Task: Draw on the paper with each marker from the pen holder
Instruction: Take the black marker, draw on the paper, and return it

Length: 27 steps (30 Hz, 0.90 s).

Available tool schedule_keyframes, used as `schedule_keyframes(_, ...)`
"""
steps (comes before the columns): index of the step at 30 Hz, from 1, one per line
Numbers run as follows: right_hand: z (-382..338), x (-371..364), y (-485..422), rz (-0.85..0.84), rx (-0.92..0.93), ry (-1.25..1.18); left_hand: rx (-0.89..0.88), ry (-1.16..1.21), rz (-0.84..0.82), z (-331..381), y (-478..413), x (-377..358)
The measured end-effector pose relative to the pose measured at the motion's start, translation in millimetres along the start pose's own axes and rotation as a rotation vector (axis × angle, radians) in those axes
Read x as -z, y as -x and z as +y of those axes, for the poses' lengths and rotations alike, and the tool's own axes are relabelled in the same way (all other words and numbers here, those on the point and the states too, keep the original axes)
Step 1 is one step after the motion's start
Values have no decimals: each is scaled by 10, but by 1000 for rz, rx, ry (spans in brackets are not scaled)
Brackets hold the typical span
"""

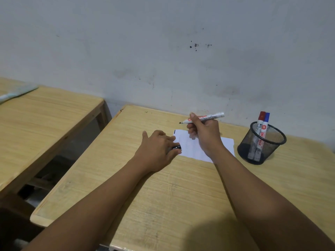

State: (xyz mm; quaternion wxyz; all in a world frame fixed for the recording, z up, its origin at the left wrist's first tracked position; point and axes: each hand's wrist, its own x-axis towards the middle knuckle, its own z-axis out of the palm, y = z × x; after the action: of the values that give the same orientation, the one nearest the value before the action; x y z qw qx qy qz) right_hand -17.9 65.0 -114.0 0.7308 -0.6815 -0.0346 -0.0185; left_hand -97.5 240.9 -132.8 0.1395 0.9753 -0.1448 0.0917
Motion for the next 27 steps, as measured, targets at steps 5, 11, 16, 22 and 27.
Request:
schedule_keyframes(5, -390, 121, 147, 36, 83, -11, -1, -13, 53, 20, 35, 15)
schedule_keyframes(11, -990, 439, 568, 56, 178, 6, -23, 3, 236, 223, 138, 176)
schedule_keyframes(16, -1409, 697, 941, 55, 229, 26, -35, 177, 364, 730, -23, 673)
schedule_keyframes(22, -1948, 943, 1360, 92, 335, 50, -145, 261, 424, 1482, -79, 1277)
schedule_keyframes(27, -2239, 1191, 1647, 90, 388, 121, -259, 273, 468, 1940, -10, 1518)
